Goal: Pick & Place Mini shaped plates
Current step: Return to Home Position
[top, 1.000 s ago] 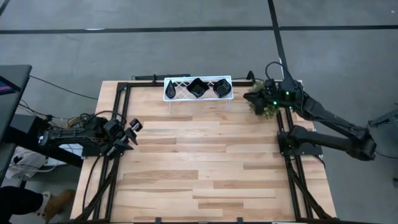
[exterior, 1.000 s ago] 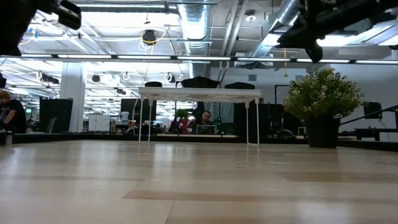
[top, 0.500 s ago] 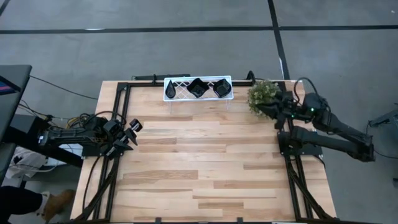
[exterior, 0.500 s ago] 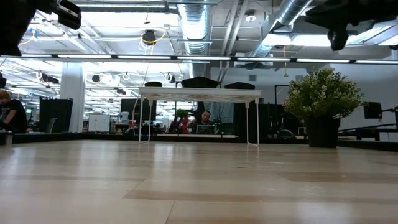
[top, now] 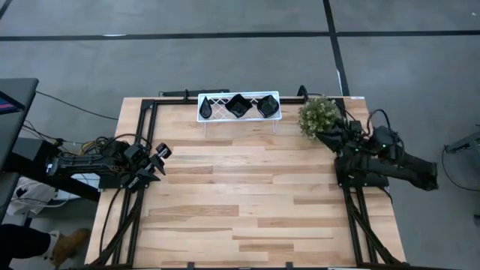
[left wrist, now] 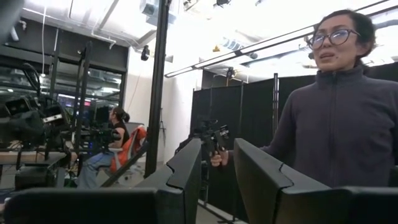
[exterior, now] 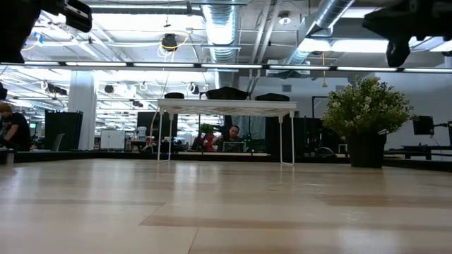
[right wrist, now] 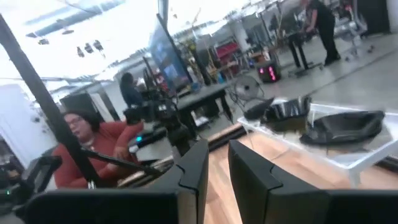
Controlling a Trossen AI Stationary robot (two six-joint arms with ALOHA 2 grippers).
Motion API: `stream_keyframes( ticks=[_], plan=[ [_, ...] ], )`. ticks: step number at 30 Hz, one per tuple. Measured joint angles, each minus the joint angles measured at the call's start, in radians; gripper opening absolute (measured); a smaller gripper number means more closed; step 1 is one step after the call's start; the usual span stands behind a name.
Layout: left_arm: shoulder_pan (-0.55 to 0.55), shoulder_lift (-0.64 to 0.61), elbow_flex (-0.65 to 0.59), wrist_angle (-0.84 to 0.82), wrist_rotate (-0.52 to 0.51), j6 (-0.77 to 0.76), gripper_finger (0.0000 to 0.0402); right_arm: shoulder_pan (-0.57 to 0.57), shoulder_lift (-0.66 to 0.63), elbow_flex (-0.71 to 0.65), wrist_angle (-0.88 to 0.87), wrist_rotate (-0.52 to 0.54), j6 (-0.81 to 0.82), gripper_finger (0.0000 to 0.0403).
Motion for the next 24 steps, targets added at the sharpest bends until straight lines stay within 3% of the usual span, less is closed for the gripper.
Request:
stream_keyframes(
  ticks=[12, 17, 24],
  plan=[
    [0.000, 0.000, 0.000, 0.008, 0.000, 0.008, 0.0097, 0.070, 0.016, -0.148, 0.073, 0.054, 0.007, 0.0059],
    [-0.001, 0.000, 0.000, 0.007, 0.049, 0.088, 0.0097, 0.089, 0.015, -0.155, 0.052, 0.055, -0.017, 0.0059],
    [0.000, 0.011, 0.000, -0.035, 0.048, 0.081, 0.0097, 0.118, 0.009, -0.154, 0.000, 0.055, -0.043, 0.0059]
  ],
)
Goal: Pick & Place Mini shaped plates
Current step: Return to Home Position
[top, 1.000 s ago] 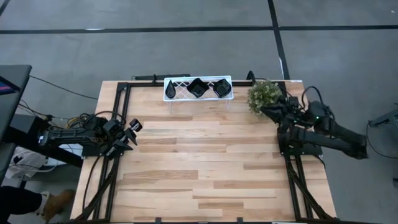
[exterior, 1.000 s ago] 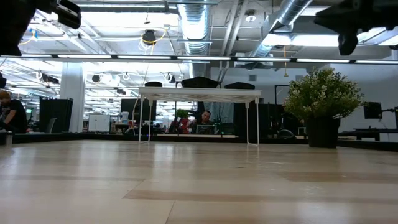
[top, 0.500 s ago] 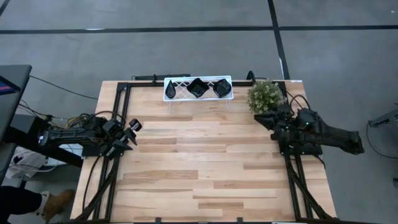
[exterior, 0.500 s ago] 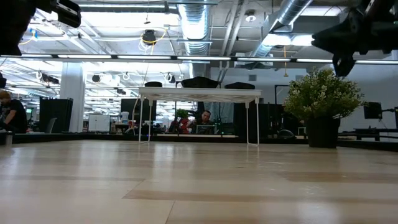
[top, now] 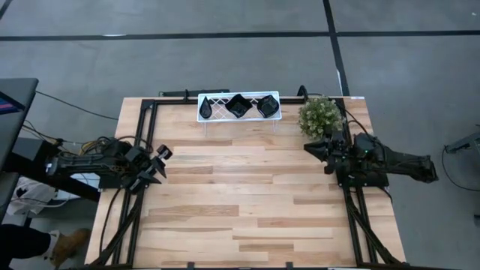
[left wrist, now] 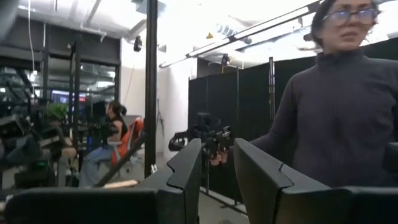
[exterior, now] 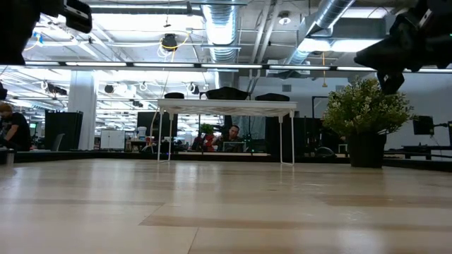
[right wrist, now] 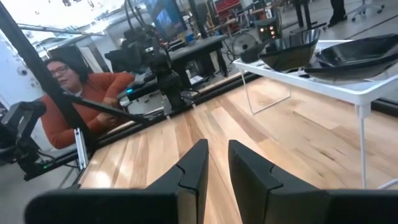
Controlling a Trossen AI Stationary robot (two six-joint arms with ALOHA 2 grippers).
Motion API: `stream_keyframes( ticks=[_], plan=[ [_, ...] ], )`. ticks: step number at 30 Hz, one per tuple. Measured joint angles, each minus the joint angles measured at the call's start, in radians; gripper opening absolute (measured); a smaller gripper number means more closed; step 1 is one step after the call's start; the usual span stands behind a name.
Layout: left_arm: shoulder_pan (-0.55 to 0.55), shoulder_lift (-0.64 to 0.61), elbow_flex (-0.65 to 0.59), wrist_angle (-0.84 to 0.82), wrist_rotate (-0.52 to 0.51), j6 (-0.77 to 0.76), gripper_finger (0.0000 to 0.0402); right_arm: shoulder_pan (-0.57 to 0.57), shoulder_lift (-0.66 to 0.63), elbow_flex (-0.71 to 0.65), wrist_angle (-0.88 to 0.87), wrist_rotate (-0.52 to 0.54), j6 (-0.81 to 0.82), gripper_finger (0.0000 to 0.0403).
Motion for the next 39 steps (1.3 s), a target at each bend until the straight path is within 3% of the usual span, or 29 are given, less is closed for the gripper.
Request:
stream_keyframes(
  ticks=[9, 18, 27, 39],
  plan=[
    [0.000, 0.129, 0.000, -0.004, -0.049, -0.128, 0.0097, 0.003, 0.000, 0.000, -0.015, 0.000, -0.038, 0.0059],
    [0.000, 0.197, 0.000, -0.004, -0.177, -0.055, 0.0097, 0.003, 0.000, 0.000, -0.027, 0.000, -0.063, 0.0059],
    [0.000, 0.157, 0.000, 0.005, -0.177, -0.092, 0.0097, 0.003, 0.000, 0.000, -0.014, 0.000, -0.063, 0.0059],
    [0.000, 0.113, 0.000, -0.038, -0.097, -0.099, 0.0097, 0.003, 0.000, 0.000, -0.007, 0.000, -0.054, 0.0059]
  ],
)
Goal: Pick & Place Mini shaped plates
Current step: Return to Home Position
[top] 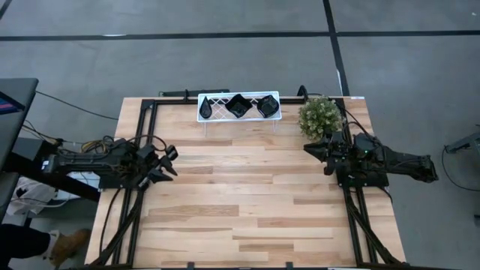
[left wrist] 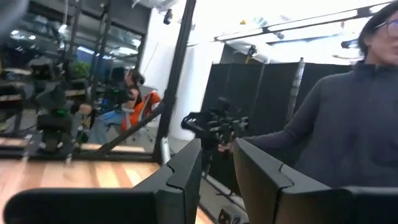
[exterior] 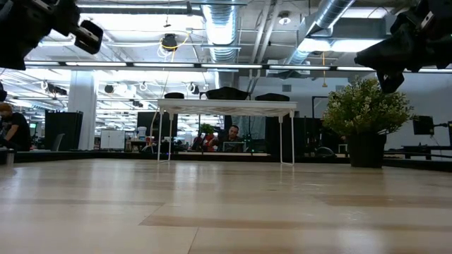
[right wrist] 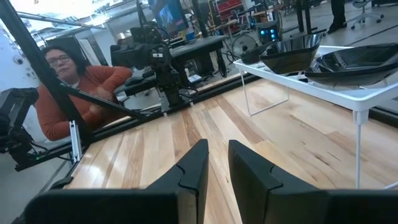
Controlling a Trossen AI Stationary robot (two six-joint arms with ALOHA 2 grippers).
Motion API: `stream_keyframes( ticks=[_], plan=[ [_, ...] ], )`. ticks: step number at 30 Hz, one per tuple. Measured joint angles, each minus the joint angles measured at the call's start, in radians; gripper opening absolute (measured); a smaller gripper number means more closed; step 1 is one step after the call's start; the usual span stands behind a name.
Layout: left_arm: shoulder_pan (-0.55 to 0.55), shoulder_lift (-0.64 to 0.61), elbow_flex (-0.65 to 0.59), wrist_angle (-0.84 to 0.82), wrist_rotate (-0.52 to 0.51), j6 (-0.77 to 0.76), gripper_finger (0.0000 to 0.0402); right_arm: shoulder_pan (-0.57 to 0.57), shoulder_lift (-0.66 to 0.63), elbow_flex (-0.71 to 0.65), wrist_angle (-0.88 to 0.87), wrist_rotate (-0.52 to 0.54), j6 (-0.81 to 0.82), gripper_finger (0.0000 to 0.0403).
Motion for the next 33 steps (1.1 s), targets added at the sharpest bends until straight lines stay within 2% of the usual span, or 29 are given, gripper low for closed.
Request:
stream_keyframes(
  ticks=[3, 6, 9, 15, 33],
  plan=[
    [0.000, -0.038, 0.000, -0.042, 0.047, -0.027, 0.0097, 0.000, 0.000, 0.000, -0.005, -0.002, 0.001, 0.0059],
    [0.000, -0.067, 0.000, -0.113, 0.052, -0.060, 0.0097, 0.000, 0.000, 0.000, -0.020, -0.003, 0.002, 0.0059],
    [0.001, -0.086, 0.000, -0.109, 0.053, 0.008, 0.0097, 0.000, 0.000, 0.000, -0.030, -0.003, 0.002, 0.0059],
    [0.001, -0.090, 0.000, -0.124, 0.111, 0.013, 0.0097, 0.000, 0.000, 0.000, -0.030, -0.003, 0.002, 0.0059],
    [0.001, -0.090, 0.000, -0.116, 0.112, 0.003, 0.0097, 0.000, 0.000, 0.000, -0.030, -0.003, 0.002, 0.0059]
  ],
)
